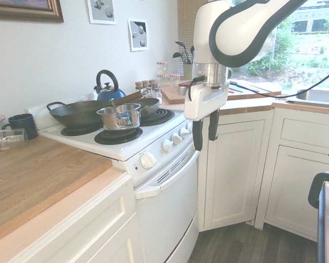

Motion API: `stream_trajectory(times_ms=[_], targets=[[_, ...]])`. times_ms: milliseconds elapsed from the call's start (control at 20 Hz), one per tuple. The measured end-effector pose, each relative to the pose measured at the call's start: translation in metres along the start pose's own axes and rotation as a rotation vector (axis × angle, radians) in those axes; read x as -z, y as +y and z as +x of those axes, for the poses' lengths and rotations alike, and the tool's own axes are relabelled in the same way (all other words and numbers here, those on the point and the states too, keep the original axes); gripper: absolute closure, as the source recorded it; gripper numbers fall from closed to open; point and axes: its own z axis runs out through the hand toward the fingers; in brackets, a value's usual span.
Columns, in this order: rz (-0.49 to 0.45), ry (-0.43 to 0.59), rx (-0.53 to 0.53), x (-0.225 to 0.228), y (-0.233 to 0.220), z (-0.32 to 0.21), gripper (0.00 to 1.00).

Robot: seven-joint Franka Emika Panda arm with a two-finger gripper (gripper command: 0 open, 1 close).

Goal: Open the oven

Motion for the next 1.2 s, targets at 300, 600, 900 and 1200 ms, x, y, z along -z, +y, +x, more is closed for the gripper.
stream_trajectory(times_ms=[300,600,900,1200], targets=[[-0.008,0.008,-0.089,-0.037,0.006,-0.004,0.00],[0.050,0.041,-0.157,-0.124,0.015,0.013,0.00],[0.142,0.179,-0.084,-0.189,0.028,0.050,0.00],[0.186,0.245,-0.006,-0.186,0.004,0.087,0.00]])
